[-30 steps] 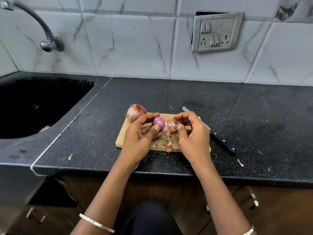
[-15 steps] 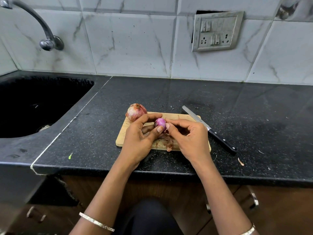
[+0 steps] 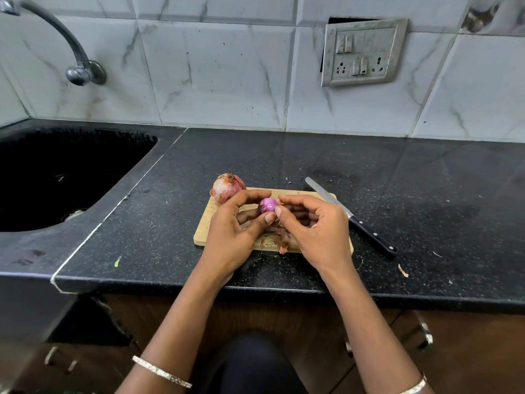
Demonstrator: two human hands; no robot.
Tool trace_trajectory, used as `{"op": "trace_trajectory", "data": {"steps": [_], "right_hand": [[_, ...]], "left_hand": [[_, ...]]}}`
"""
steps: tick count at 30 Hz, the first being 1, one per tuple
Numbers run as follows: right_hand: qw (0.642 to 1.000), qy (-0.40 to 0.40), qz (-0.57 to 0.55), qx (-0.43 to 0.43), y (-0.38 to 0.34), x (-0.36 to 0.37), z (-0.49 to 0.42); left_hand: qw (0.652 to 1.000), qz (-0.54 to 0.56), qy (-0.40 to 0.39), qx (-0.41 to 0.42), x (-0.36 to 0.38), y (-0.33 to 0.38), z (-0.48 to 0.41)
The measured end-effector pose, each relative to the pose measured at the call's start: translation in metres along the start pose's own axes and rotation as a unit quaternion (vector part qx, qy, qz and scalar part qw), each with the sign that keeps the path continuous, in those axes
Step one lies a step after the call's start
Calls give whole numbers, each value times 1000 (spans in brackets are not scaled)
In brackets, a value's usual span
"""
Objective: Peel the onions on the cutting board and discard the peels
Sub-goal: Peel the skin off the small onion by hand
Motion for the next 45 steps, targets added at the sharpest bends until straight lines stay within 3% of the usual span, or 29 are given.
{"op": "trace_trajectory", "data": {"steps": [13, 23, 34, 45], "right_hand": [[1000, -9, 0, 9, -3, -2, 0], [998, 63, 4, 27, 2, -10, -3], [999, 24, 34, -20, -7, -3, 0], [995, 61, 75, -15, 0, -6, -2]], "left_hand": [[1000, 10, -9, -7, 1, -1, 0], [999, 25, -25, -10, 3, 0, 2], [999, 22, -20, 13, 3, 2, 1], [1000, 5, -17, 24, 3, 5, 2]]}}
Point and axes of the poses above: each hand's wrist, its own z-axis away from the middle knuckle, its own x-axis out of the palm, y = z × x, the point moved 7 cm from there along -z, towards the middle knuckle, and after that the axes turned 12 degrees about y, right-handed, at the moved point
